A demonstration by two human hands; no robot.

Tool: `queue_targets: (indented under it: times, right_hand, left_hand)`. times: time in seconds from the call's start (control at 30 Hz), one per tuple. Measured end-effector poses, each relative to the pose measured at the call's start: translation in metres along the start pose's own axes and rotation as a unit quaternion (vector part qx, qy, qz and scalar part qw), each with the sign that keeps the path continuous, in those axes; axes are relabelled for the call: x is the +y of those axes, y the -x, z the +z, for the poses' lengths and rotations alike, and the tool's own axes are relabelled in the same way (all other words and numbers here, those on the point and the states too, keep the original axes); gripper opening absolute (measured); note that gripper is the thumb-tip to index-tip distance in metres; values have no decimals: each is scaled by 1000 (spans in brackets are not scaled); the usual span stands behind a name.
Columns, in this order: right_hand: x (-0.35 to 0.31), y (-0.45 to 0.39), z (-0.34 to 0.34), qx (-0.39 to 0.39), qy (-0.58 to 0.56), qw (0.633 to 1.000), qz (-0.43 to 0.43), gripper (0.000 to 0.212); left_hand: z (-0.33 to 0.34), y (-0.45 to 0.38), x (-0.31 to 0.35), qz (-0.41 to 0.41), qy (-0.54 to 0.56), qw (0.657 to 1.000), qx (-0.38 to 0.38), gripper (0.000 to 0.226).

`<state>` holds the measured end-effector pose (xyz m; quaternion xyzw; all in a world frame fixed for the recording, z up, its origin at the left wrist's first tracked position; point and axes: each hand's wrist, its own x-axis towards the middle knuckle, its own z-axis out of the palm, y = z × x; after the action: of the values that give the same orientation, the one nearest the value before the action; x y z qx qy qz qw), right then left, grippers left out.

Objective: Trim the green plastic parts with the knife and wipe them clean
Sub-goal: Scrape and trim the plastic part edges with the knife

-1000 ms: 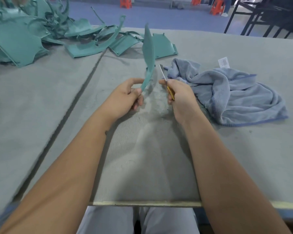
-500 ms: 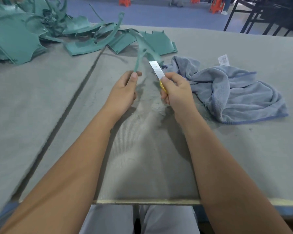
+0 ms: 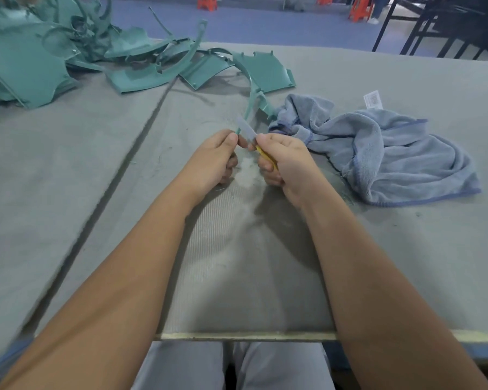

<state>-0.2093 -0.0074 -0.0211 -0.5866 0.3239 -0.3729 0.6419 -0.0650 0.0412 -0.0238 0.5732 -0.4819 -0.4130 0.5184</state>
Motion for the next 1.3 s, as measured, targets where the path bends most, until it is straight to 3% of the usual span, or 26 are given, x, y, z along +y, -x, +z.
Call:
queue_targets:
  times: [0.17, 0.5, 0.63, 0.83, 0.93, 1.1, 1.3]
  right_hand:
    - [5, -1, 3, 6, 33, 999, 3, 33]
    - [10, -5, 8, 96, 104, 989, -33, 36]
    - [9, -7, 8, 133, 88, 987, -30, 40]
    - [7, -8, 8, 174, 12, 985, -10, 37]
    - [6, -6, 7, 151, -11, 988, -12, 36]
    - [7, -1, 4, 22, 58, 998, -17, 36]
    - [6, -1, 7, -3, 106, 994, -6, 35]
  left_hand:
    - [-2, -2, -2, -34, 42, 998, -40, 27]
    - [0, 0, -5, 28, -83, 996, 1, 30]
    - [3, 1, -4, 25, -105, 994, 31, 39]
    - [1, 2, -4, 24, -107, 994, 13, 33]
    - [0, 3, -3, 19, -77, 997, -3, 33]
    - [-5, 8, 0, 21, -31, 998, -44, 32]
    - [-5, 11, 2, 28, -47, 996, -65, 29]
